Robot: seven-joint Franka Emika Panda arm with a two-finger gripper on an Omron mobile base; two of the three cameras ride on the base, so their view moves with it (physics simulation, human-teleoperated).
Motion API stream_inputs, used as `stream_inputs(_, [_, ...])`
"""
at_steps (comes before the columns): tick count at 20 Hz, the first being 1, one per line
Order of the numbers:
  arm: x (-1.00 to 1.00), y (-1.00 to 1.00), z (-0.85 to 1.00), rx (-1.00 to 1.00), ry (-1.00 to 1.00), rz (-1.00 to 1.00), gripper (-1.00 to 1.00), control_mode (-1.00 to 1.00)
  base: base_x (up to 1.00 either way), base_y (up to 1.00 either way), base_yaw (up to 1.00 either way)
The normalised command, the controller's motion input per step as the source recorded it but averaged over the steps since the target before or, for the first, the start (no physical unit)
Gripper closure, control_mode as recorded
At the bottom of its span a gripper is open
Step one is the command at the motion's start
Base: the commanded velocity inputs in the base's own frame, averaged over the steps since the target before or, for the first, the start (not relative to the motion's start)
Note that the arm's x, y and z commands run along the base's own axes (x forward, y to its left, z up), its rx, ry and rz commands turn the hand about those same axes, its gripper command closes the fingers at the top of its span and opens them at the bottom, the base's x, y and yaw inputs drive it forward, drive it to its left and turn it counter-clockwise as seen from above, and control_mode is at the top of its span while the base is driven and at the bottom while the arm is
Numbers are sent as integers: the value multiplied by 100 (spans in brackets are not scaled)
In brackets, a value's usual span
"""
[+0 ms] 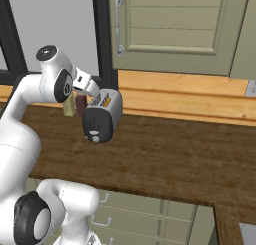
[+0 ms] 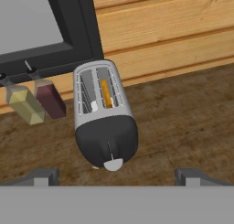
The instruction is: Start the toaster. Once the lever pops up, take the bread to the plate on the dining counter.
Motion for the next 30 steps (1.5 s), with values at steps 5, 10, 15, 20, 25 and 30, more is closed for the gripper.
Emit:
stream_inputs(5, [0,0,0,0,0,0,-100,-100,0,0,0])
stream_inputs(10, [0,0,0,0,0,0,-100,-100,0,0,0])
stream_inputs(15, [0,0,0,0,0,0,-100,-100,0,0,0])
stream_inputs(20, [0,0,0,0,0,0,-100,-100,0,0,0])
stream_inputs(25, [0,0,0,0,0,0,-100,-100,0,0,0])
stream_inputs(30, [0,0,0,0,0,0,-100,-100,0,0,0])
